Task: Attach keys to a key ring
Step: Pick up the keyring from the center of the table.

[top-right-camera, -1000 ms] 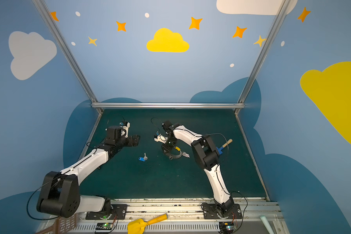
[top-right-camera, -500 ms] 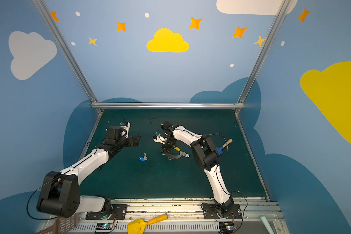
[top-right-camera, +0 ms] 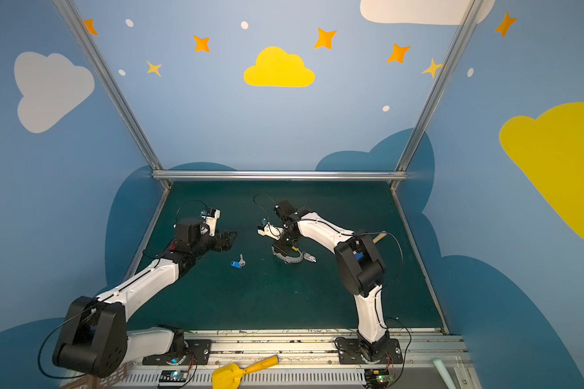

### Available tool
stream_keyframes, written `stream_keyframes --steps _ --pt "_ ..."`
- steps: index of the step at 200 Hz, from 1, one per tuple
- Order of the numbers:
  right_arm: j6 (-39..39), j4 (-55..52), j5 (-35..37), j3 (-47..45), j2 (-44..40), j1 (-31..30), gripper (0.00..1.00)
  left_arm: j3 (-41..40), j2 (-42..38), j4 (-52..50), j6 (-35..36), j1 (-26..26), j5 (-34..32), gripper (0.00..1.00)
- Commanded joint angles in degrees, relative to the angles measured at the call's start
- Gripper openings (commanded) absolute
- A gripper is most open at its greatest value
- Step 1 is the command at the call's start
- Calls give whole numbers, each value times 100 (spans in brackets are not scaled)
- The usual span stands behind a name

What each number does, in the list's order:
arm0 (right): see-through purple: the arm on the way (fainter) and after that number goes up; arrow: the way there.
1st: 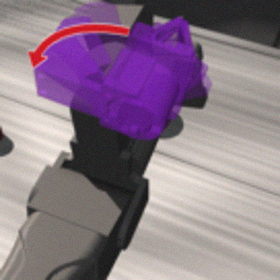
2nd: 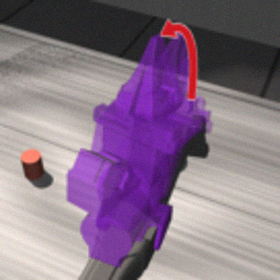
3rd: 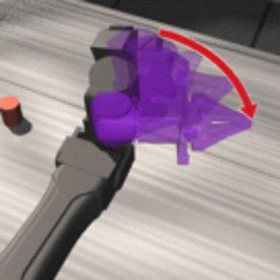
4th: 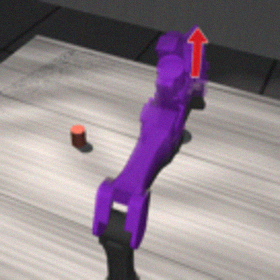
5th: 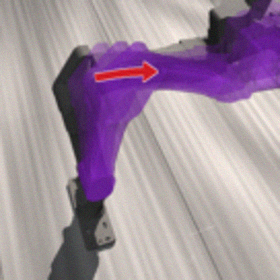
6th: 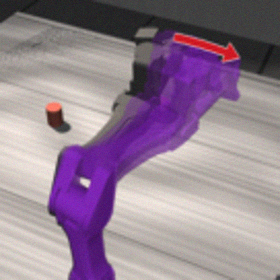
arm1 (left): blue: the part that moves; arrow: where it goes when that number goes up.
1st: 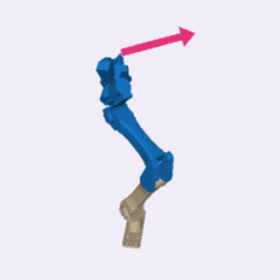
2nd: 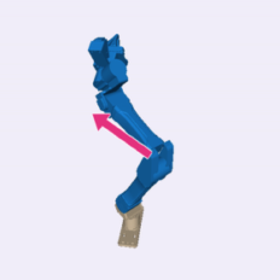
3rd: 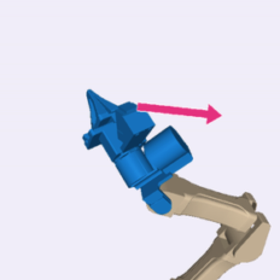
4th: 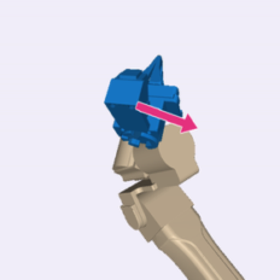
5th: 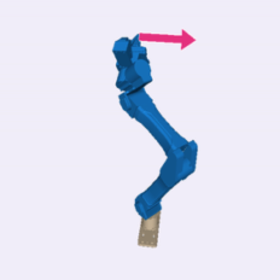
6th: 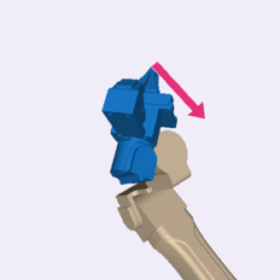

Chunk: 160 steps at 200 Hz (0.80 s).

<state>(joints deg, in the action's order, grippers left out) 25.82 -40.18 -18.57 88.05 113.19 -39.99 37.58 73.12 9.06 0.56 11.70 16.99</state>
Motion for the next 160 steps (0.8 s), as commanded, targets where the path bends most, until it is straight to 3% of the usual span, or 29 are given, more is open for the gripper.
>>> stream_keyframes --steps 1,21,82,106,128,160 --pt "57 722 -343 -308 -507 39 0 -1 -162 253 546 145 871 74" --pt "84 1297 -524 -717 -977 84 0 45 -257 12 1120 376 1439 59" --pt "39 3017 -1041 -1827 -2114 394 0 77 -722 -246 2301 841 2128 55" --pt "1097 4101 -1528 -2618 -2522 421 0 215 -708 -510 2601 906 2263 52" --pt "1430 4866 -1735 -3193 -2818 457 0 336 -665 -647 2772 1005 2279 49" --pt "1918 5157 -1872 -3477 -3077 457 0 509 -570 -632 3022 1148 2264 46"
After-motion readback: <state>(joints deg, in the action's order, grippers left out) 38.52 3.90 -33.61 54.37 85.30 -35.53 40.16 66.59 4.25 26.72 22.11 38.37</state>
